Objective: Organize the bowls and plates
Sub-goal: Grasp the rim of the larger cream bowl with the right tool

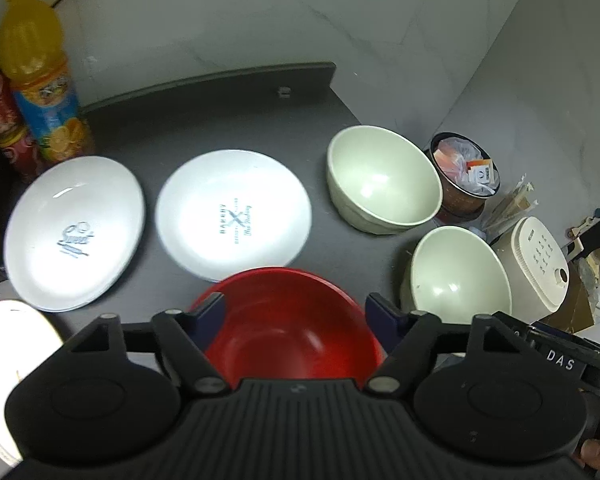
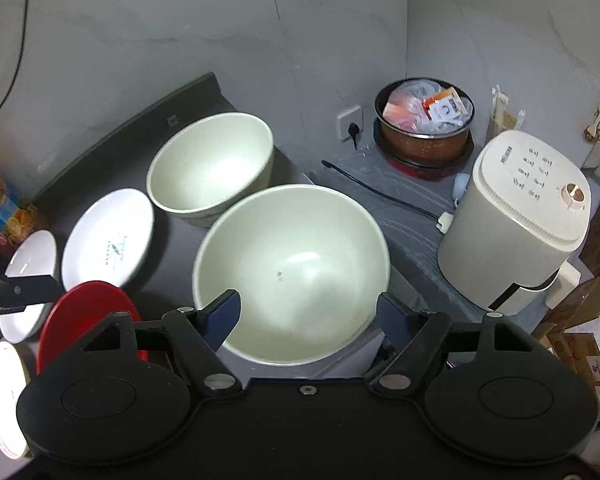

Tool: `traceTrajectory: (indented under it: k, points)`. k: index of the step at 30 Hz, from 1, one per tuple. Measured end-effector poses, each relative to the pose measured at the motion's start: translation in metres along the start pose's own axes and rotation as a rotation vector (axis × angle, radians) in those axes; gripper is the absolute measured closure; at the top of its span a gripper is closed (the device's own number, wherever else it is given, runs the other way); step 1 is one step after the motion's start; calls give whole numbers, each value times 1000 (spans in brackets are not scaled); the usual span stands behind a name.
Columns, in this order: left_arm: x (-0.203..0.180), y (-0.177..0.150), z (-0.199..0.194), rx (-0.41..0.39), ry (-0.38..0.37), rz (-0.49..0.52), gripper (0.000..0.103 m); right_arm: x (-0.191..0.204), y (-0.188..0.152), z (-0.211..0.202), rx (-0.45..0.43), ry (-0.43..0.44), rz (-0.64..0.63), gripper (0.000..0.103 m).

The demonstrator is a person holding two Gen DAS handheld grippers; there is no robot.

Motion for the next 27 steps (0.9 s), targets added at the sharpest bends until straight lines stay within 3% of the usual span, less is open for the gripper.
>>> traceTrajectory:
  k: [19,27]
  points:
    - [-88,-15,70,118,19,55,41,-54,0,42,105,41,16,40]
    - [-104,-20,99,164,47,76,47,-59,-4,65,173,98,28,51]
Point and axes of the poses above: each gripper's, at about its wrist camera, not at the fingertips, and z roughly the way its jaws point, x to its left, y to its top, the point moved 7 cm from there along z, roughly the way its jaws point, and after that the axes turned 15 degrees about -z, right-handed, at the moved point
